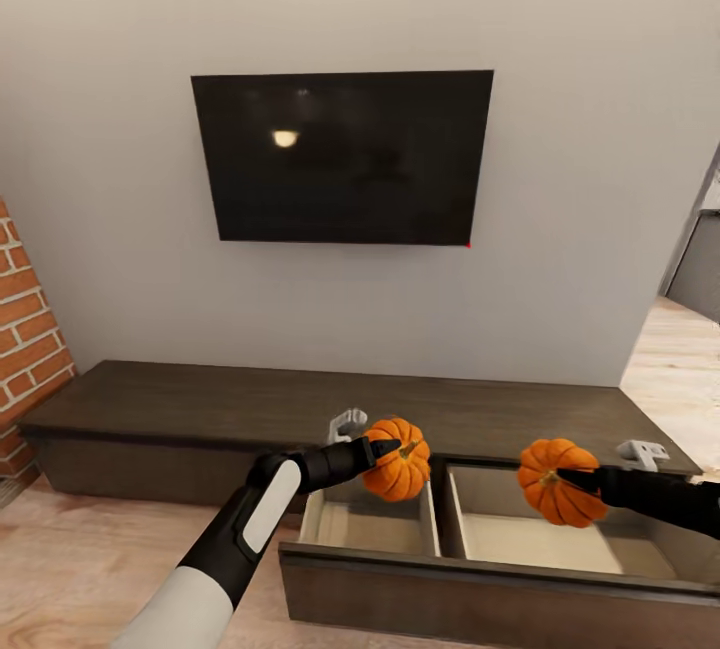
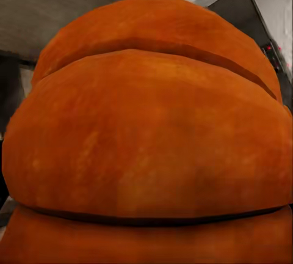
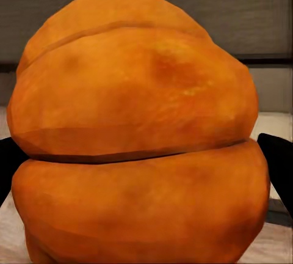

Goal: Place each of the two pumpkins and all three candles from the living room inside a cabinet in the living room (use any cabinet), then make sure every cabinet is closed, and position the cauldron so it is next to a table in the living room.

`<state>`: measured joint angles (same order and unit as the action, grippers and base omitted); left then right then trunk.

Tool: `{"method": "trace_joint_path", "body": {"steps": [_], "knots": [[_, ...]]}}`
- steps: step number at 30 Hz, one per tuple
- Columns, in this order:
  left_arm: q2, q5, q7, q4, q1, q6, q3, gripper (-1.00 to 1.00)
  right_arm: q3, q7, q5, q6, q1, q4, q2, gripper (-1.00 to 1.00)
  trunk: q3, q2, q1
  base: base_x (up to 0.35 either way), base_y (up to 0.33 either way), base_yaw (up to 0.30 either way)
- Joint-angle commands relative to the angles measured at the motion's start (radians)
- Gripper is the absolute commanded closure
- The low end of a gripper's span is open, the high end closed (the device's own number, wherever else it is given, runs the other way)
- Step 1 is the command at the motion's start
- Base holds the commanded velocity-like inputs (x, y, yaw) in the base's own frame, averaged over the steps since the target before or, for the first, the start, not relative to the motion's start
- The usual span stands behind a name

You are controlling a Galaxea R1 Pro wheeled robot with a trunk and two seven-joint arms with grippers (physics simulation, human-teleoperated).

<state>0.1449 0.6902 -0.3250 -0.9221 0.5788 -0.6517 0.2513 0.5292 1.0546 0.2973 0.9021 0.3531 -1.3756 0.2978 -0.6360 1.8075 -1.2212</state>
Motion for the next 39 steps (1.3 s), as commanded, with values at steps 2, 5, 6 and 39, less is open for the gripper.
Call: {"method": "trace_joint_path", "body": {"steps": [2, 5, 6, 39], "knots": [[-0.001, 0.003, -0.027, 0.017, 0.001, -0.006, -0.002, 1.0, 0.001, 0.011, 0.005, 0.005, 0.001, 0.0, 0.0, 1.0, -0.001, 0.001, 0.0, 0.0, -0.35, -0.003], [-0.001, 0.001, -0.035, 0.034, 0.001, -0.005, 0.0, 1.0, 0.001, 0.01, 0.006, 0.003, 0.001, 0.0, -0.001, 1.0, -0.001, 0.001, 0.0, 0.0, -0.35, -0.001], [-0.001, 0.001, -0.037, 0.042, 0.001, -0.005, -0.001, 1.0, 0.001, 0.009, 0.006, 0.002, 0.001, 0.001, -0.001, 1.0, -0.001, 0.001, 0.0, 0.0, -0.35, 0.0], [-0.001, -0.01, -0.03, 0.163, 0.011, 0.009, -0.003, 1.0, -0.113, -0.093, 0.011, -0.176, 0.044, 0.281, -0.056, 1.0, 0.005, 0.001, 0.0, 0.045, -0.291, -0.051]]}}
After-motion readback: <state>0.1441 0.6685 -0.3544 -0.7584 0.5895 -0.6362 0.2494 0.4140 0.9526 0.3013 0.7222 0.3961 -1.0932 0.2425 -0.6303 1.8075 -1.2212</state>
